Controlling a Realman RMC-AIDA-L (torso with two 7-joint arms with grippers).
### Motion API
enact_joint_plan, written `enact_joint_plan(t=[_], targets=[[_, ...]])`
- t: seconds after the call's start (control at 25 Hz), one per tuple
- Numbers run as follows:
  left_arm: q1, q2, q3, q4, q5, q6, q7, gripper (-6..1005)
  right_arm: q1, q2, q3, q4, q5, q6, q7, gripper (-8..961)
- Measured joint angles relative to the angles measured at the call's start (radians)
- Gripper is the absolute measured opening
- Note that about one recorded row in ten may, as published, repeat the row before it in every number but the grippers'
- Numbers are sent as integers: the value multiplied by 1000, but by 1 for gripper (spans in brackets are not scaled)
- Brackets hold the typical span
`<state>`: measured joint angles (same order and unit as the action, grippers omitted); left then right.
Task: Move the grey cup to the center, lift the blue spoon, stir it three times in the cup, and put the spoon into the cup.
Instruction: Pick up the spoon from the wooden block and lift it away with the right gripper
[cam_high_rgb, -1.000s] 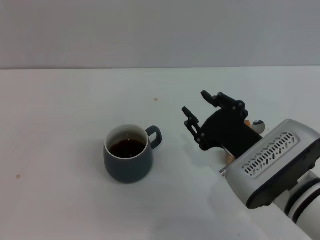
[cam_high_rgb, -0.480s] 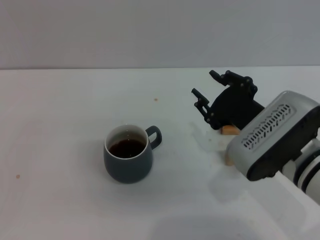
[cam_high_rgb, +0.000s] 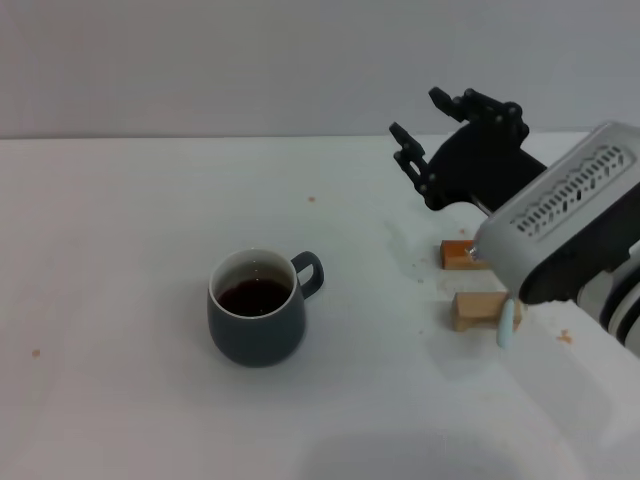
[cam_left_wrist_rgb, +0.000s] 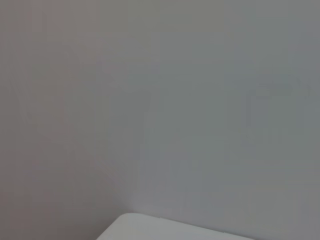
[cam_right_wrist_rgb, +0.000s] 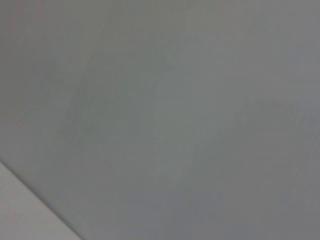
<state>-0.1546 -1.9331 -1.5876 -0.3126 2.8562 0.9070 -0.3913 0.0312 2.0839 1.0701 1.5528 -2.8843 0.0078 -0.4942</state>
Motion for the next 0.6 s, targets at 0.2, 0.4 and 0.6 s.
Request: enact_joint_plan(t=[0.2,0.4,0.6], targets=[[-6,-6,0,4,0,-5,56,-3,69,-6,37,-1,1,23,201,457],[-9,-15,0,7,0,-7,100,-3,192,-4,92,15,3,290,259,457],[-9,-15,0,8,0,-16,103,-3,307,-7,164,27,2,600,381,457]])
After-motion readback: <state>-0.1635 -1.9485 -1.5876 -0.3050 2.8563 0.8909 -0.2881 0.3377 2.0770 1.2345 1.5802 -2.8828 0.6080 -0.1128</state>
